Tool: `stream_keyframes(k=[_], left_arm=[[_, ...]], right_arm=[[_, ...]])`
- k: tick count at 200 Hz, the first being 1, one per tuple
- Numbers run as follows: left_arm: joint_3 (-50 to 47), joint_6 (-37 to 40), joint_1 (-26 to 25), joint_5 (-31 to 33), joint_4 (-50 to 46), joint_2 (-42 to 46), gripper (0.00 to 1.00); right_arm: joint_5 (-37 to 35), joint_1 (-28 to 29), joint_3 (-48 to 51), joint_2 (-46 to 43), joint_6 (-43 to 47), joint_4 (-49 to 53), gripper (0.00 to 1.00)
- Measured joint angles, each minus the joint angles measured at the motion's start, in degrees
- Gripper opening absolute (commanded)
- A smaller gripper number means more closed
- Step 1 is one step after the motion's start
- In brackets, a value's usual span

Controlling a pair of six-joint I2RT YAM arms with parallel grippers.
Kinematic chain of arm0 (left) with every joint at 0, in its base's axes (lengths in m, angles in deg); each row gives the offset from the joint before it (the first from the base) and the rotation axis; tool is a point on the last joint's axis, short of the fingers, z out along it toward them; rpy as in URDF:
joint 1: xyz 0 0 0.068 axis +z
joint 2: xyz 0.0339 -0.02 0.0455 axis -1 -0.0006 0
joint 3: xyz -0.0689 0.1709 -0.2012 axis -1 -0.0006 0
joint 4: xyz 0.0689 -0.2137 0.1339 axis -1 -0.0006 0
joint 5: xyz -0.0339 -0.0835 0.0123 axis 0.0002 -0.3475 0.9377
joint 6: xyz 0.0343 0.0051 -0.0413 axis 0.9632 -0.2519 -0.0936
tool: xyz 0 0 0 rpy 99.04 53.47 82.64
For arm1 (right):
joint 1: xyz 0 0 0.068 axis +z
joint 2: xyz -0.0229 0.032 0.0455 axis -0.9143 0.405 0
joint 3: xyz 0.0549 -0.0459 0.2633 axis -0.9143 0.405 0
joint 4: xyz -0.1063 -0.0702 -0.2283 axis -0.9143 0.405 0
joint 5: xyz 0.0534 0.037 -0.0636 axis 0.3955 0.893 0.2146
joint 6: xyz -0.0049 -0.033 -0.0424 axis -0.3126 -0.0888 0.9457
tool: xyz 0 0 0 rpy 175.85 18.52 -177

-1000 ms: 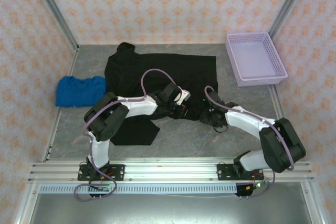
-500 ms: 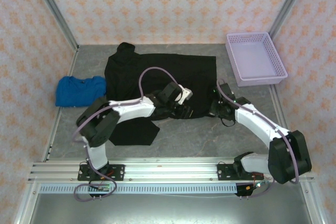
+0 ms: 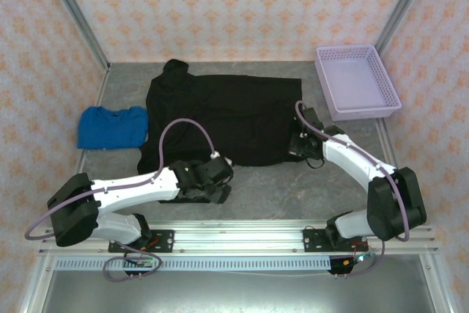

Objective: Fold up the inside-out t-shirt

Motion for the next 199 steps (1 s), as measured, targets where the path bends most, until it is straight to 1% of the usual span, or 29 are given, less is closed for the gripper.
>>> stream_keyframes(k=[14, 34, 47, 61, 77, 110, 131, 146, 161, 171, 184, 199], left_arm=[[-0.9, -2.1, -0.3, 1.0, -3.5, 0.0, 0.75], [-1.2, -3.2, -0.3, 2.3, -5.8, -0.6, 0.74], [-1.1, -3.2, -0.3, 2.6, -5.9, -2.7, 0.7], [-1.1, -2.7, -0.3, 2.6, -5.4, -6.3, 0.62], [-1.0, -1.5, -0.3, 2.3, -4.5, -9.9, 0.48], [0.8, -0.8, -0.6, 2.7, -3.3, -12.1, 0.0], [1.0, -0.6, -0.6, 5.2, -5.0, -9.0, 0.0], [2.6, -0.5, -0.5, 9.2, -8.2, -2.9, 0.0], [7.3, 0.5, 0.0, 15.7, -11.3, 5.6, 0.0], [11.2, 2.1, 1.2, 20.3, -11.7, 11.1, 0.0], [16.6, 5.1, 3.6, 26.1, -10.6, 18.1, 0.0], [22.6, 9.8, 6.4, 32.0, -7.4, 25.2, 0.0]], right_arm=[[0.2, 0.0, -0.1, 0.0, 0.6, 0.0, 0.0], [0.5, 0.0, -0.1, 0.0, 1.0, 0.0, 0.0], [0.7, 0.0, 0.0, 0.0, 1.2, -0.1, 0.0], [0.7, 0.0, 0.0, 0.0, 1.4, 0.0, 0.0], [0.7, -0.1, 0.0, -0.3, 1.6, 0.0, 0.0], [-0.2, -1.1, 0.0, -3.4, 2.1, 0.7, 0.0], [-1.3, -2.1, -0.3, -6.3, 2.8, 2.2, 0.0], [-2.2, -2.8, -1.7, -9.4, 3.5, 3.6, 0.0], [-3.1, -3.0, -4.7, -12.9, 4.5, 4.5, 0.0], [-3.6, -3.1, -7.8, -14.9, 5.3, 4.7, 0.0], [-4.6, -3.1, -12.7, -17.1, 6.6, 4.8, 0.0], [-6.3, -3.1, -19.2, -18.6, 8.1, 5.2, 0.0]])
